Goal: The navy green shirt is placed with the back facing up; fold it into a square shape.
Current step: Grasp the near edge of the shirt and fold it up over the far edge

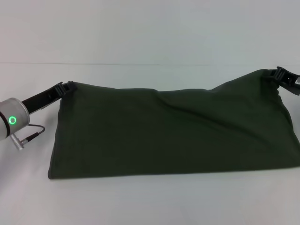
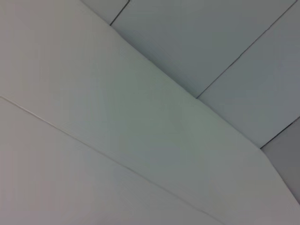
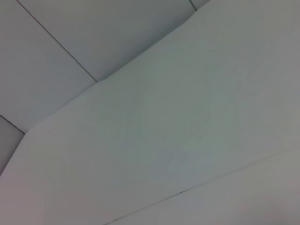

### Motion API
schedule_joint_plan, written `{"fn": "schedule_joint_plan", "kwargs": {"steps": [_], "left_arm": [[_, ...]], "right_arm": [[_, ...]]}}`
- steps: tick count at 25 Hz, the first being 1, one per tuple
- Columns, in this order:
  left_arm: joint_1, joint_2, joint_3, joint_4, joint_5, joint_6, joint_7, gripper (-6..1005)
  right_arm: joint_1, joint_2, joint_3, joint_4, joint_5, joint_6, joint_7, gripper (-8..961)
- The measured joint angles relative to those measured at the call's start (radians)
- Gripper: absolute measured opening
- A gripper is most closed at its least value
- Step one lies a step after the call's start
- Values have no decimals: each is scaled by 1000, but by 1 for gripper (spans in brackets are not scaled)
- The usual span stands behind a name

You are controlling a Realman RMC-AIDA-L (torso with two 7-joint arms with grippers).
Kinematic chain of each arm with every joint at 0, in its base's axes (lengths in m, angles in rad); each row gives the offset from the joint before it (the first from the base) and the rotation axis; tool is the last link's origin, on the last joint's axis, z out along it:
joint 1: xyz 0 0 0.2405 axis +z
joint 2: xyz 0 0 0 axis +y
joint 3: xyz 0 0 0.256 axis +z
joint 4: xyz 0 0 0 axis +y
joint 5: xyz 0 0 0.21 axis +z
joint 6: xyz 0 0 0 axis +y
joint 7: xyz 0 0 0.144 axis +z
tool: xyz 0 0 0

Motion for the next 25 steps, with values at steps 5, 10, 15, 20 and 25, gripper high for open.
{"fn": "schedule_joint_plan", "kwargs": {"steps": [5,10,15,20,25], "left_arm": [[10,-5,1,0,-65,-6,23,36],[18,-5,1,0,-108,0,24,35],[6,-17,2,-2,-111,-18,40,35],[-8,-28,2,-2,-112,-46,51,35],[-17,-36,4,-2,-120,-66,54,35]], "right_arm": [[-3,7,-4,-4,63,-15,-20,19],[-17,6,-4,-2,160,-30,-59,19],[-6,22,-5,11,181,-3,-101,20],[4,32,-7,22,182,29,-117,20],[11,33,-7,35,182,55,-122,20]]}}
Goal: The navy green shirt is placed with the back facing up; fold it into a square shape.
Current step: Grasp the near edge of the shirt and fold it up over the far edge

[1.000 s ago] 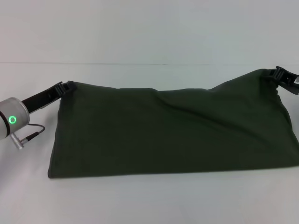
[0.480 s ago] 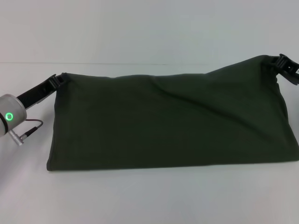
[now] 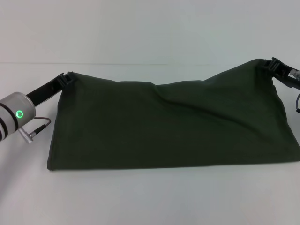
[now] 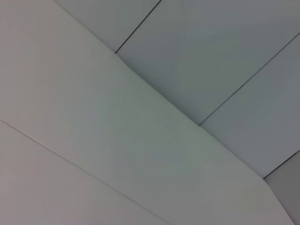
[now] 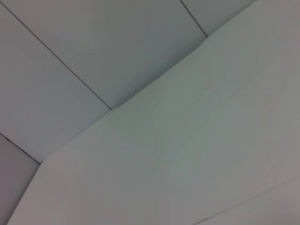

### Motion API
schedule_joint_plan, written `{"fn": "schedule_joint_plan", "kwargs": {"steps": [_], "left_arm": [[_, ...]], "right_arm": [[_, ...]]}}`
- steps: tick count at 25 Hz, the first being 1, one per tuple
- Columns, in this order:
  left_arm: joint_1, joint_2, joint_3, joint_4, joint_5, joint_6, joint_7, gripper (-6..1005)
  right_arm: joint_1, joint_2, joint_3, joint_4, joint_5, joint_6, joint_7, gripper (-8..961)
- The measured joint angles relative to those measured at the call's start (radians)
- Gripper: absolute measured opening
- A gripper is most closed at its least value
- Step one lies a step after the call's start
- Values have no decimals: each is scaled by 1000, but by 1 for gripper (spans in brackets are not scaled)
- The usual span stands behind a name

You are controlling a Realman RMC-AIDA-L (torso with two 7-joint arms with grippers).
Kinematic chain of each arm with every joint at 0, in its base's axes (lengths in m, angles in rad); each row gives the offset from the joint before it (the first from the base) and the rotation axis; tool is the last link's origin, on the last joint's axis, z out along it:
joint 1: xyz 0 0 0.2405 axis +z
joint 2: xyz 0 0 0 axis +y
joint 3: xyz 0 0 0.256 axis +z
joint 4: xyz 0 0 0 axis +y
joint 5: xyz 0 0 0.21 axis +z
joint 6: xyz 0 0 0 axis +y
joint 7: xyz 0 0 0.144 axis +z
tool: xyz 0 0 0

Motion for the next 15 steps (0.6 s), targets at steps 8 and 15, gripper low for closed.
{"fn": "schedule_joint_plan", "kwargs": {"steps": [8,15], "left_arm": [[-20,-7,12,-42,-30,-51,40,34],[-13,-8,12,-116,-150,-94,172,163]], "right_arm": [[8,0,-1,3,5,58,-15,19],[-4,0,-1,25,88,65,-105,120]]}}
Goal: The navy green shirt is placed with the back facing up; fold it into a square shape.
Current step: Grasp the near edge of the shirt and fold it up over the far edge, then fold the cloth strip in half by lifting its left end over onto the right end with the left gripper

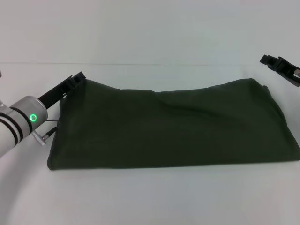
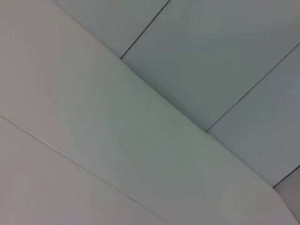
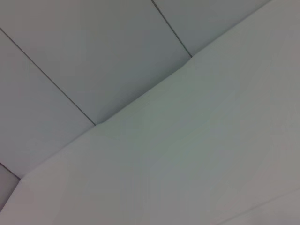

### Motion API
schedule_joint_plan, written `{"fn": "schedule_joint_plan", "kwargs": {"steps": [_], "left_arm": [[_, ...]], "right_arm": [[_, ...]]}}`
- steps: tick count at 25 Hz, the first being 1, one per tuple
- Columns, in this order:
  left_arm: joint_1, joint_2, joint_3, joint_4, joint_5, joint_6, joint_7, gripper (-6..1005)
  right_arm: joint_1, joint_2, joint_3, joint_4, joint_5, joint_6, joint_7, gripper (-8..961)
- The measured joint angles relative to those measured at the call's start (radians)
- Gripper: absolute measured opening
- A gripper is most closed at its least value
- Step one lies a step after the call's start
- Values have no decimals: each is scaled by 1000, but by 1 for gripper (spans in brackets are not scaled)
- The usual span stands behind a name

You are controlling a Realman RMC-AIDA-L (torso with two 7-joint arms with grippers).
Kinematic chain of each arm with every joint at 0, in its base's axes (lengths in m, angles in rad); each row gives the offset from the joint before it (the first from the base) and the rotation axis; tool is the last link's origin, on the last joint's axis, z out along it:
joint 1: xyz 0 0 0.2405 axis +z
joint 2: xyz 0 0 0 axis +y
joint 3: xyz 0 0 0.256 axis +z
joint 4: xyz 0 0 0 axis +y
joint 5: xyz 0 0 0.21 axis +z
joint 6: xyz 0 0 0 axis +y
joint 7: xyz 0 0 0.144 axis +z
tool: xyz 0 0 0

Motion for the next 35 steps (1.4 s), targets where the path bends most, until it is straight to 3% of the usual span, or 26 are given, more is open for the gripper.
{"fn": "schedule_joint_plan", "kwargs": {"steps": [10,13,18,20,26,35], "left_arm": [[39,1,-9,-3,-60,-1,24,369],[64,2,-9,0,-133,5,69,449],[102,13,9,6,-178,101,61,654],[117,15,54,11,-174,188,50,877],[126,-1,216,6,-174,237,82,899],[134,-4,255,-21,-172,196,115,894]], "right_arm": [[-36,-2,-1,4,6,-103,-2,552],[-54,-1,-7,4,2,-128,-3,791],[-89,-5,-21,4,1,-228,-66,897],[-97,-10,-43,4,0,-281,-114,918],[-75,5,-165,13,-1,-308,-279,918],[-21,9,-314,70,1,-56,-299,919]]}}
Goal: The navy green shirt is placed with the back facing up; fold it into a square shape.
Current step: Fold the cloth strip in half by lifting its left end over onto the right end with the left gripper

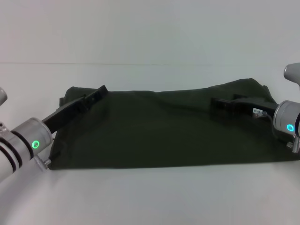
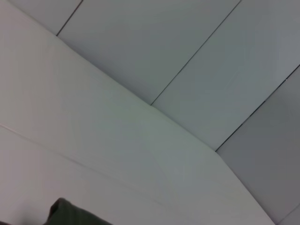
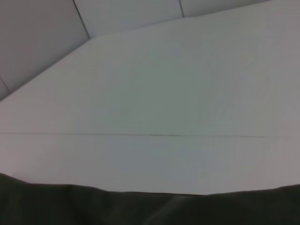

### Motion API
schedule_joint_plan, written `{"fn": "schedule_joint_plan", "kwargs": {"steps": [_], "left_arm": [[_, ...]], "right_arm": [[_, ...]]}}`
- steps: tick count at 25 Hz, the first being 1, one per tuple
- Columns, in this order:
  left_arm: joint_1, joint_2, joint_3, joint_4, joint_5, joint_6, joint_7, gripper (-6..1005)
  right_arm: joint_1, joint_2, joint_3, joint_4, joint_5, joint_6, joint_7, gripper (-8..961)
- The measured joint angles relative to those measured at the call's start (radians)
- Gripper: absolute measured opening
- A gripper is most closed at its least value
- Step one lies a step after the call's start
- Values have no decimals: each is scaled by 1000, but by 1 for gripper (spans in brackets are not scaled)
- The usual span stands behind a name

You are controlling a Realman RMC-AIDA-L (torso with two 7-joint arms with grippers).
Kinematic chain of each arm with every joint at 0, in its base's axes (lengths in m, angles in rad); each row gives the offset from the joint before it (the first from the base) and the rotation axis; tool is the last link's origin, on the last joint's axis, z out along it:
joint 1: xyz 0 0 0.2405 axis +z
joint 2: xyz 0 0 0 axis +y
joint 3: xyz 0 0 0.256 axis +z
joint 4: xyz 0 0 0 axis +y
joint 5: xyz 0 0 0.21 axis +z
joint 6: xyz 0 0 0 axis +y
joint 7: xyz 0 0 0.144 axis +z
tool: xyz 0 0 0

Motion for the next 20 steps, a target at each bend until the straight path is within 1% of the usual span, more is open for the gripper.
{"fn": "schedule_joint_plan", "kwargs": {"steps": [6,13,17,20], "left_arm": [[16,-1,-3,-1,0,8,-5,894],[29,0,-4,4,0,40,-14,895],[41,3,0,23,0,78,-44,893],[52,5,1,44,0,115,-77,894]], "right_arm": [[-13,-4,1,7,4,79,8,918],[-41,-12,6,-1,5,128,54,916],[-58,-18,9,-12,5,136,85,915],[-69,-21,30,-16,6,124,86,915]]}}
